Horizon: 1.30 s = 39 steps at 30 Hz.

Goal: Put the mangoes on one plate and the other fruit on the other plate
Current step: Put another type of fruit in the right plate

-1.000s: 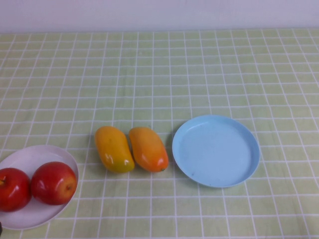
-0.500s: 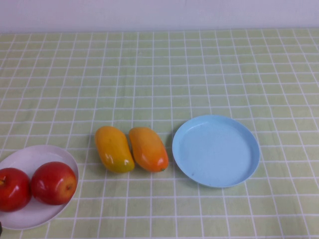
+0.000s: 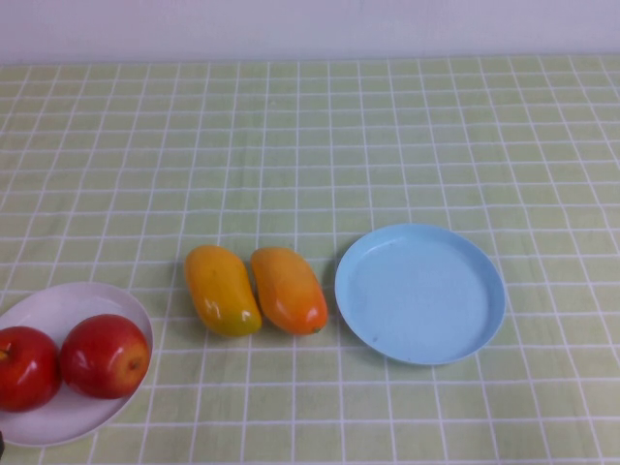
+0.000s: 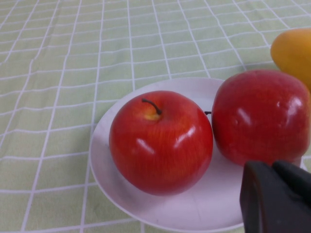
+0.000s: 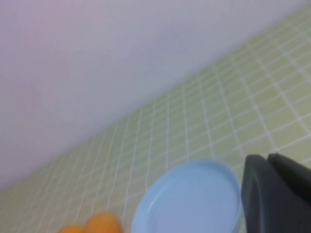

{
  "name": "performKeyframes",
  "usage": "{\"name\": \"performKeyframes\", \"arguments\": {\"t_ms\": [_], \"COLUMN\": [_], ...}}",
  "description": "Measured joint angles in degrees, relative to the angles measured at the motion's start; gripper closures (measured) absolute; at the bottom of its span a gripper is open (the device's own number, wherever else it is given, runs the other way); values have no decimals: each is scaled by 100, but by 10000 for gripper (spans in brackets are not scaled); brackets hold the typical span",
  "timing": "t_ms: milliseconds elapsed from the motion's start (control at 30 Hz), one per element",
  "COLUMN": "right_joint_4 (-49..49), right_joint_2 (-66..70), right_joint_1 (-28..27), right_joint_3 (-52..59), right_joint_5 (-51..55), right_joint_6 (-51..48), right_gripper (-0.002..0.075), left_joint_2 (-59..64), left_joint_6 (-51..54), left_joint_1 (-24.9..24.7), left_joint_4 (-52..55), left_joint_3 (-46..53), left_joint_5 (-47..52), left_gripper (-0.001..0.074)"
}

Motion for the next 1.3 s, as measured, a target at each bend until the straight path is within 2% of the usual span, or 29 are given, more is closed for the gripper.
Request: {"name": "performKeyframes", "arguments": {"t_ms": [133, 200, 300, 467, 633, 700, 967, 1200, 1300], "right_joint_4": [-283, -634, -1162, -1955, -2262, -2397, -3065, -3448, -3592], "right_joint_2": [1055, 1827, 2771, 4163, 5364, 5813, 8054, 10021, 10770], "right_joint_1": [0, 0, 0, 0, 187, 519, 2578, 3627, 3843], "right_joint_3": [-1044, -1670, -2362, -3242, -3924, -4210, -6178, -8553, -9592], "right_joint_5": [1277, 2208, 3016, 3709, 3854, 3854, 3859, 4567, 5043], "right_joint_6": [0, 0, 0, 0, 0, 102, 552, 576, 576], "right_gripper": [742, 742, 742, 742, 742, 742, 743, 730, 659], "left_joint_2": [0, 0, 0, 0, 0, 0, 0, 0, 0], "left_joint_6": [0, 0, 0, 0, 3, 3, 3, 3, 3], "left_joint_1": [0, 0, 0, 0, 0, 0, 0, 0, 0], "left_joint_4": [0, 0, 0, 0, 0, 0, 0, 0, 0], "left_joint_3": [0, 0, 0, 0, 0, 0, 0, 0, 0], "left_joint_5": [0, 0, 0, 0, 0, 0, 0, 0, 0], "left_gripper": [733, 733, 733, 733, 733, 733, 733, 733, 733]}}
